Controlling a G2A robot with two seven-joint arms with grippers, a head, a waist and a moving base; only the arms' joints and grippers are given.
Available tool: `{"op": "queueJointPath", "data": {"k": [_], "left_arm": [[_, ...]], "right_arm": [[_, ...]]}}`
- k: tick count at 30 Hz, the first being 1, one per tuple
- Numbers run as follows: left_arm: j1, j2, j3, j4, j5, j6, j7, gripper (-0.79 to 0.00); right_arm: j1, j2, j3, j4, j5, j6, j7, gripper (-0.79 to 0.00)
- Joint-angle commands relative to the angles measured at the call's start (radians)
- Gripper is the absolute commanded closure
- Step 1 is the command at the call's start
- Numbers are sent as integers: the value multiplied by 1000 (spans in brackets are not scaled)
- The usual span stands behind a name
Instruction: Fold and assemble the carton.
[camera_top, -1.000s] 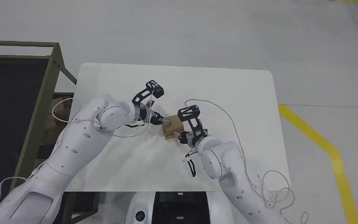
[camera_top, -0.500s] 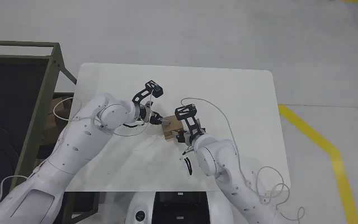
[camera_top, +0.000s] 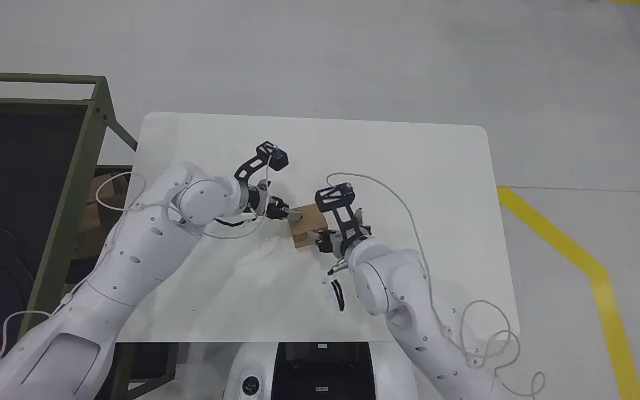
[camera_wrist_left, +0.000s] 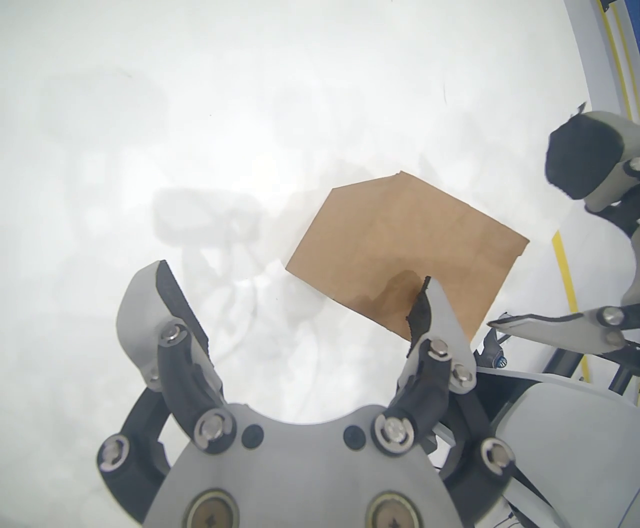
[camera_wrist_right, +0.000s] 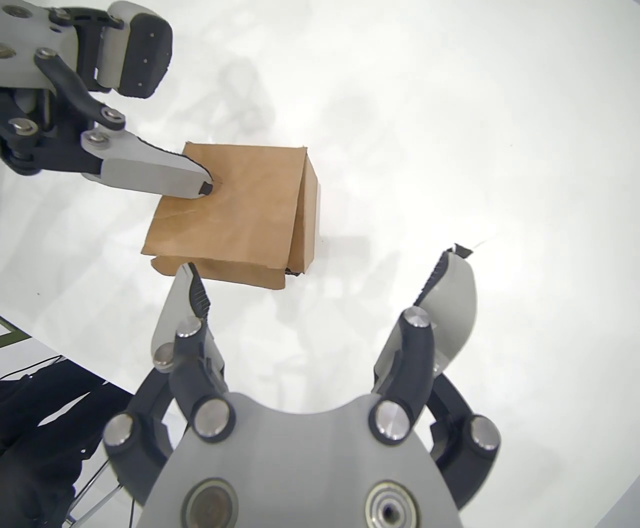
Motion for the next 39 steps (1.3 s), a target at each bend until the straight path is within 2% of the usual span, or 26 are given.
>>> {"op": "queueJointPath", "data": {"k": [1,4,6,16,20,23,25,33,39], "left_arm": [[-1,-1,1,-1,1,-3,2,-785],[1,-1,-1,-10,5,-10,14,-785],[6,-1,-4,-16,8,-10,16,-785],[25,2,-20,-41,16,-22,25,-785],[30,3,-25,-47,16,-24,21,-785],[33,4,-30,-51,18,-22,19,-785],[37,4,-34,-56,20,-20,19,-785],[54,8,-50,-74,29,-16,11,-785],[66,10,-57,-100,39,-10,9,-785]], "right_arm": [[-9,3,2,-39,-29,-8,22,-785],[-17,6,3,-86,-72,-26,77,-785],[-23,5,11,-105,-36,-23,126,-785],[-26,5,8,-102,-30,-40,108,-785],[-31,18,6,-109,-20,-268,-50,-785],[-46,29,24,-122,-60,-350,-102,-785],[-42,37,22,-123,-66,-471,-148,-785],[-51,71,55,-92,-137,-789,-318,-785],[-57,74,67,-92,-142,-787,-309,-785]]}}
